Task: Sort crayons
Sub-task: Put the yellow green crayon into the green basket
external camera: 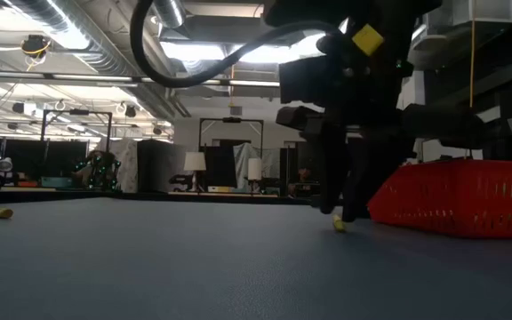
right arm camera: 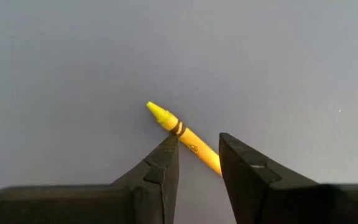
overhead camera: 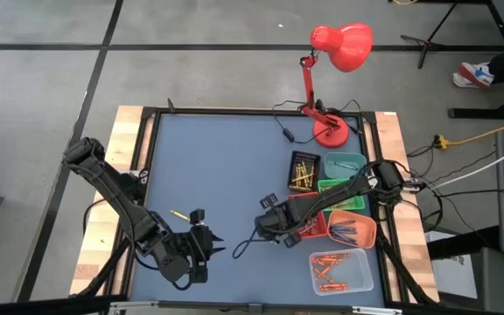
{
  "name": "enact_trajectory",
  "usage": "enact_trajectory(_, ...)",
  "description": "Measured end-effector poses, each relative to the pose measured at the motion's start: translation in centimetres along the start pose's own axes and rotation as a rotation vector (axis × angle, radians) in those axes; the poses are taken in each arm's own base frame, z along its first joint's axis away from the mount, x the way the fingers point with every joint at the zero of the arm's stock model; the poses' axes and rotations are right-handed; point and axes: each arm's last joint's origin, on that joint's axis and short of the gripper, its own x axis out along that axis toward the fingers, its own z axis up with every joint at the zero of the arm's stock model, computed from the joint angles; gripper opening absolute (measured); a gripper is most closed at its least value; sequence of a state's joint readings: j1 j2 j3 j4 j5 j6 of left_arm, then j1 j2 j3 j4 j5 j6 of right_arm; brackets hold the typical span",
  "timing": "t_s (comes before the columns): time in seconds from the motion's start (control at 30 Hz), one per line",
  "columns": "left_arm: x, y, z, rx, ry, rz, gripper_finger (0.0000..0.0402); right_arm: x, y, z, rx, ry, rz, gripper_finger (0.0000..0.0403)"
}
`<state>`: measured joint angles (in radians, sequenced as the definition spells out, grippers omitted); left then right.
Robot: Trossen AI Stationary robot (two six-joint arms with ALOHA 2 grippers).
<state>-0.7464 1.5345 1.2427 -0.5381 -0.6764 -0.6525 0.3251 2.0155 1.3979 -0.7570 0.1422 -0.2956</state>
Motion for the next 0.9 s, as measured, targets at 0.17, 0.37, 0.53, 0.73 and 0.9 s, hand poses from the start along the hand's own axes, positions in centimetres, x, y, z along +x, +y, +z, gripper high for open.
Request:
enact_trajectory(0.17,0.0,0.0,0.0,0.001,0.000,0.000,0.0085,0.9,0.0,-0.1,-0.058,0.018,0.039,0.0113)
enact_trajectory(0.37,0.0,0.0,0.0,0.000,0.000,-0.001,0.0085,1.0,0.0,0.0,-0.078,0.008,0.053,0.0109)
enact_trajectory(0.53,0.0,0.0,0.0,0.001,0.001,0.000,0.0085,0.9,-0.1,0.2,-0.078,0.007,0.052,0.0069)
enact_trajectory(0.73,-0.4,0.1,-0.2,0.018,0.029,-0.009,0.0085,0.9,0.0,0.3,-0.077,-0.002,0.050,0.0009)
enact_trajectory(0.9,-2.7,1.5,0.2,-0.034,0.046,-0.011,0.0085,0.9,0.0,0.3,-0.072,-0.003,0.050,0.0022)
